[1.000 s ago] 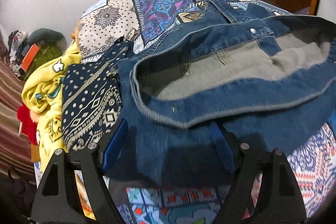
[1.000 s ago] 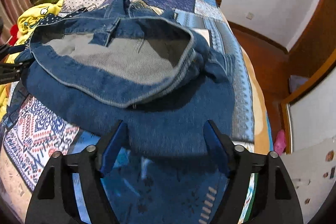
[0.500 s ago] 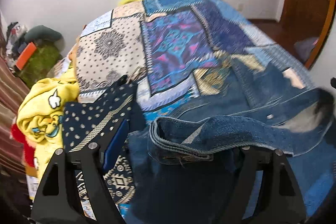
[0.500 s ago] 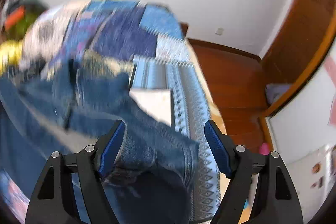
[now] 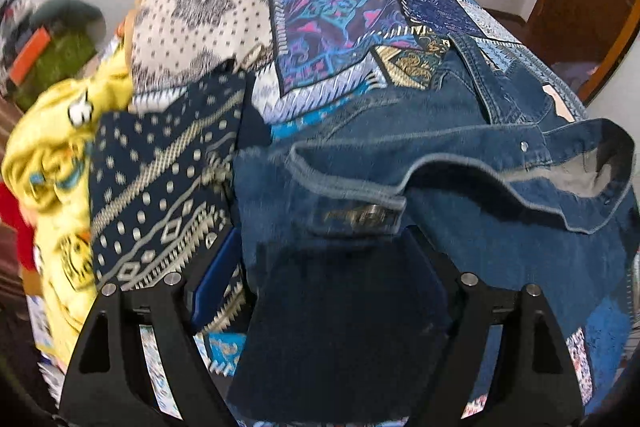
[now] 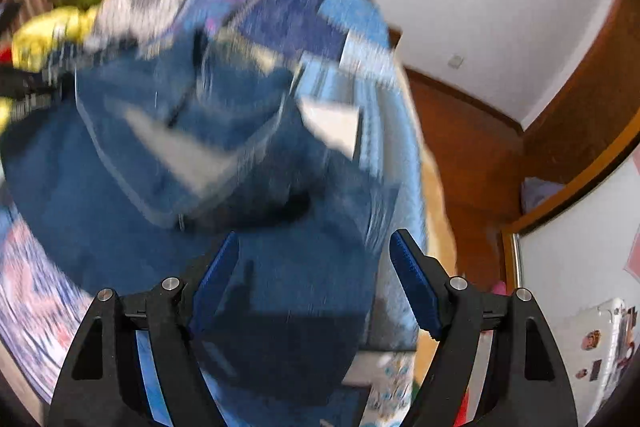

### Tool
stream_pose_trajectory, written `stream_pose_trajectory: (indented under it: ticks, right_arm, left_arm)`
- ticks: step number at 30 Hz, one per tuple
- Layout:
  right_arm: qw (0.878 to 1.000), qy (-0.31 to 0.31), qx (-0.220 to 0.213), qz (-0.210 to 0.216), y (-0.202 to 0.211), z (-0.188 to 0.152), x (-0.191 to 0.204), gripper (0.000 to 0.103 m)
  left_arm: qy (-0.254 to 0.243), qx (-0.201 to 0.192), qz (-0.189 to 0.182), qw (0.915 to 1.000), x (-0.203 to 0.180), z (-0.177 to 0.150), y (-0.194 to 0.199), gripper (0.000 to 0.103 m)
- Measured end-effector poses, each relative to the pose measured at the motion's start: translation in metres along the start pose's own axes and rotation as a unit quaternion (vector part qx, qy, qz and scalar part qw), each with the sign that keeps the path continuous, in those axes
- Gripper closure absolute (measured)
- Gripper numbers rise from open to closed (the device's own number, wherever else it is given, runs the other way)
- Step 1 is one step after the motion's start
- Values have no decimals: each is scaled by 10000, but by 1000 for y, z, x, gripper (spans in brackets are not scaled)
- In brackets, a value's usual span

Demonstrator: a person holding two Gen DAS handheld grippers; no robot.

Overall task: Fold large clothes
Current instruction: 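Lay the folded hem down and open both tools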

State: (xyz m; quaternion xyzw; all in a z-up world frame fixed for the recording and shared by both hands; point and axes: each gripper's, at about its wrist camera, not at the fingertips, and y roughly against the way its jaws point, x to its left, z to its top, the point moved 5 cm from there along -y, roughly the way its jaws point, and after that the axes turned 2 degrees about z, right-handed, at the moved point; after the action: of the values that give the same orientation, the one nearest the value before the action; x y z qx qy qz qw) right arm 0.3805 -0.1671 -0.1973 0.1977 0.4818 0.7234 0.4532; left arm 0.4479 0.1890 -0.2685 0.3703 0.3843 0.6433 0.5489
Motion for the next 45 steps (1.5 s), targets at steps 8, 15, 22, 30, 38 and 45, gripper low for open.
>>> stream_pose_trajectory:
  ticks: [8,15,22,30,38,45]
  right_arm:
    - [9993,-189,268,160,-37,24,1,28]
    - [9865,-1613,-59,-260,-56,80,-53,28]
    - [9716,-2308,-472,202,-25,75,-76,28]
    - [9892,-1243,-534,559,0,76,-1,28]
    - [9866,-658,-571,1380,4,88,93,28]
    - [9896,-356,-169,1384,-24,65,129,28]
  left_arm:
    - [6,7,370,9993,34,-26,2,19]
    - [580,54,-156,9982,44,-5,-17,19]
    - [667,-53,349,9972,38,20,-45,19]
    - [716,-395,692,9942,49,10,-20,16]
    - [72,-553,-403,9976,3,-24,40,15]
    - [-139,-91,-624,9979,-35,-65,15,14]
